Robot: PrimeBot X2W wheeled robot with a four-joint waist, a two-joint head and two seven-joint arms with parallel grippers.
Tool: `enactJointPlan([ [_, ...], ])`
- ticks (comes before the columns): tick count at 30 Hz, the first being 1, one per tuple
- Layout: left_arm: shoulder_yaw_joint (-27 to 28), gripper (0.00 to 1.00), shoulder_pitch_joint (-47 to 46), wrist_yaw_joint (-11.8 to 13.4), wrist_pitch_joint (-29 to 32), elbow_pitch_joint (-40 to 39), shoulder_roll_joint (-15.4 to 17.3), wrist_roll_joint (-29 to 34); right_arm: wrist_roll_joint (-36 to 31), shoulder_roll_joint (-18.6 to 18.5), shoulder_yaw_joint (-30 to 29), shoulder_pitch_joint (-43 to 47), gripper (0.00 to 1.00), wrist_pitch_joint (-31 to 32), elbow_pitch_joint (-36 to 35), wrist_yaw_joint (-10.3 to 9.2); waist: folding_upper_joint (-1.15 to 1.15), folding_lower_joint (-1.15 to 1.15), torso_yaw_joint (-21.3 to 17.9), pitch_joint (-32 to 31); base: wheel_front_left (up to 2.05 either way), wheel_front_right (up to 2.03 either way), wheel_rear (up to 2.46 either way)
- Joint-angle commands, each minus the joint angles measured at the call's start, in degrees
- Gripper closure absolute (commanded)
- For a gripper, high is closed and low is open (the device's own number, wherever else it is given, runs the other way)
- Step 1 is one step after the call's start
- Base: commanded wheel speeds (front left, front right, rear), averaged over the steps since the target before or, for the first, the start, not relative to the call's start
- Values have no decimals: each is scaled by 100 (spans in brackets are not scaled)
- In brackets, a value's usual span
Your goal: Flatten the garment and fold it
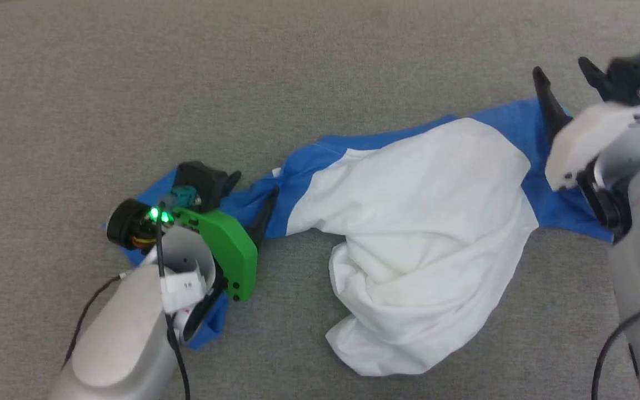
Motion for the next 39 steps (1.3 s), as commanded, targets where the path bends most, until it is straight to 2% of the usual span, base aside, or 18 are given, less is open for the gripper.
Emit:
enactJointPlan([
  [1,-59,0,168,0,-97,-77,45,72,94,60,-81,369,0,-240,-225,-10,0,-1,41,-339,0,0,0],
  [6,-180,0,518,1,-289,-315,143,149,183,327,-255,1773,0,-971,-1503,-10,0,-1,-60,-722,0,0,0],
  [13,-195,0,539,26,-138,-207,293,159,-70,747,-71,3242,0,-1418,-2743,-10,0,-1,-425,-902,0,0,0],
  [20,-116,0,347,100,102,155,439,152,-123,966,89,3828,0,-1691,-3034,-10,0,-1,-791,-846,0,0,0],
  [27,93,0,232,450,587,402,711,157,-113,1018,120,3833,0,-1700,-3059,-10,0,-1,-1022,-641,0,0,0],
  [31,79,2,271,454,723,409,749,98,-54,1023,128,3800,0,-1700,-3040,-10,0,-1,-1041,-555,0,0,0],
  [32,68,41,285,462,782,430,761,86,-31,1024,136,3791,0,-1700,-3037,-10,0,-1,-1040,-533,0,0,0],
  [33,54,62,290,473,825,447,779,95,-16,1024,142,3779,0,-1703,-3030,-10,0,-1,-1037,-517,0,0,0],
  [34,61,77,292,510,844,461,781,99,-1,1025,143,3767,0,-1709,-3021,-10,0,-1,-1031,-505,0,0,0],
  [35,57,100,295,540,881,489,786,104,16,1025,143,3752,0,-1712,-3007,-10,0,-1,-1021,-492,0,0,0],
  [39,44,100,272,570,872,539,793,119,44,1026,159,3696,0,-1710,-2963,-10,0,-1,-991,-460,0,0,0],
])
